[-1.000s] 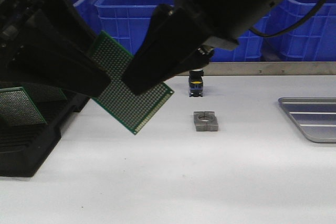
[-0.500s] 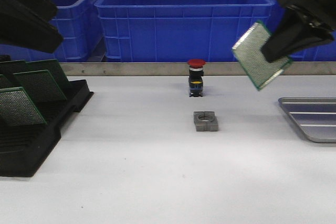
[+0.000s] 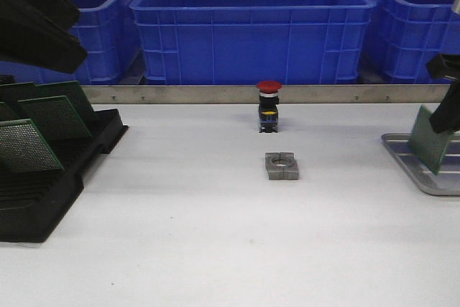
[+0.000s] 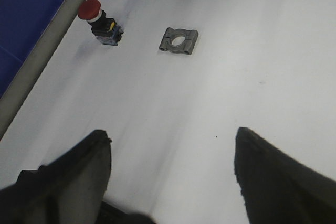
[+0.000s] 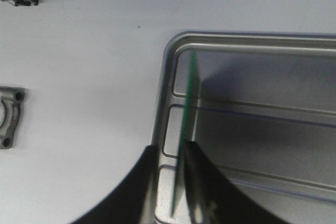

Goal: Place circuit board on tray
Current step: 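Lower the board into the silver tray and open the right gripper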

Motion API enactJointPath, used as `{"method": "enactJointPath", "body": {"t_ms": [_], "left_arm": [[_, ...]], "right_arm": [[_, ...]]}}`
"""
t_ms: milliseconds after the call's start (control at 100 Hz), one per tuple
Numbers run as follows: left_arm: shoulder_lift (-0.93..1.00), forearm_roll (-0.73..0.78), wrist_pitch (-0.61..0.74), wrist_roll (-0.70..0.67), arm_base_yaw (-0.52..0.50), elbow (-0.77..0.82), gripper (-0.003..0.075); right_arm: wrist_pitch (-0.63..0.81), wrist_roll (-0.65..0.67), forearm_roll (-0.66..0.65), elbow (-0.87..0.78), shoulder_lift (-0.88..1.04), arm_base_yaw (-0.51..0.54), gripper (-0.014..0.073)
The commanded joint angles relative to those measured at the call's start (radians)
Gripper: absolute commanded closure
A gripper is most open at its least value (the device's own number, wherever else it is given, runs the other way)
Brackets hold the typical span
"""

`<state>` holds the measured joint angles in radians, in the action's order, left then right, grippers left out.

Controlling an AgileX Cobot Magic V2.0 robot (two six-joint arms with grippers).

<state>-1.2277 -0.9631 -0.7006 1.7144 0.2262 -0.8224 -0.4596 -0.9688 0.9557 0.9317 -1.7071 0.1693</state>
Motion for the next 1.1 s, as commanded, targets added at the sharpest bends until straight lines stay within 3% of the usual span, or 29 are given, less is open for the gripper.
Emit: {"method": "enactJointPath", "body": {"t_ms": [0,70,120,270,600,1090], "left_arm": [[0.027,-0.046,0.006,-0.005,-0.004,-0.031,0.0248],[0.027,-0.046,0.006,-0.005,-0.004,-0.031,0.0248],[0.027,-0.046,0.009,-0.005,-0.004,-0.031,0.0248],[0.030,0.010,0.080,-0.018,-0.004,-0.031,0.0248],[-0.005,0.373,0.149,-0.087,-0.004,-0.031,0.0248],[-0.206,0.380,0.261,-0.087,-0.004,-0.031,0.0248]], "right_arm": [[0.009,-0.008,0.031,0.035,0.039,0.006,0.0214],[0.010,-0.008,0.031,0.044,0.040,0.006,0.0036],[0.007,-0.008,0.031,0.049,0.042,0.006,0.0000],[-0.006,-0.008,0.029,0.053,0.071,0.006,0.0050],[-0.011,-0.008,0.020,0.053,0.187,0.006,0.0059],[-0.078,-0.008,0.020,0.053,0.230,0.006,0.0059]]}}
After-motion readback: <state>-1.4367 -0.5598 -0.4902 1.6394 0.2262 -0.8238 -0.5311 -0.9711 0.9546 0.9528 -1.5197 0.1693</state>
